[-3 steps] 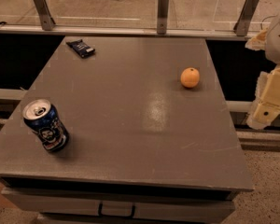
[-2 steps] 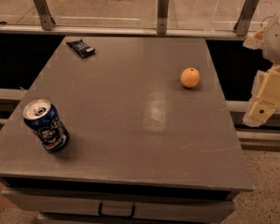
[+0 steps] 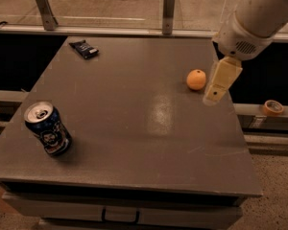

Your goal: Move orange near rxbar blueberry

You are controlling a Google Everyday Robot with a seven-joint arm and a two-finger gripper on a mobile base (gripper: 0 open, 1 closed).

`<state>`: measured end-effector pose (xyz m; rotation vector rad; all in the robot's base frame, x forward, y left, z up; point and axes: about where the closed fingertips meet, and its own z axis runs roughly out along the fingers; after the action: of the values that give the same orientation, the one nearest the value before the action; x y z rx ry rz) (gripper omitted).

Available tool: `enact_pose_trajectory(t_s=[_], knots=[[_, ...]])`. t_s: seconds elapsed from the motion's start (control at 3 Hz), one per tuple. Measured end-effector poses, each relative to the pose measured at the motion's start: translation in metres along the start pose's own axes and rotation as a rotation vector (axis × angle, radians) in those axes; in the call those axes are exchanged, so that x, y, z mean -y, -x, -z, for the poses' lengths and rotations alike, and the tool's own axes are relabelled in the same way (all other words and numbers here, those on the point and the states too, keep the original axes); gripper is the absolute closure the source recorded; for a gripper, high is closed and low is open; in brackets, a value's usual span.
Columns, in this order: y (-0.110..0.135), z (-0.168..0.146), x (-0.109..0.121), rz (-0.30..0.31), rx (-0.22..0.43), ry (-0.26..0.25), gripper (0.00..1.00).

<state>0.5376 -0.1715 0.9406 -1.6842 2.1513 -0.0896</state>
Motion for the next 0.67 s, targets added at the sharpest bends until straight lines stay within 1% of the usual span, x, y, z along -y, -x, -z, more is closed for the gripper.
enact_pose_trajectory(t_s=[0.33, 0.67], knots=[[0.018, -0.046, 0.037, -0.033, 0.042, 0.013, 0.00], [0.021, -0.087, 0.055, -0.089, 0.085, 0.060, 0.00]])
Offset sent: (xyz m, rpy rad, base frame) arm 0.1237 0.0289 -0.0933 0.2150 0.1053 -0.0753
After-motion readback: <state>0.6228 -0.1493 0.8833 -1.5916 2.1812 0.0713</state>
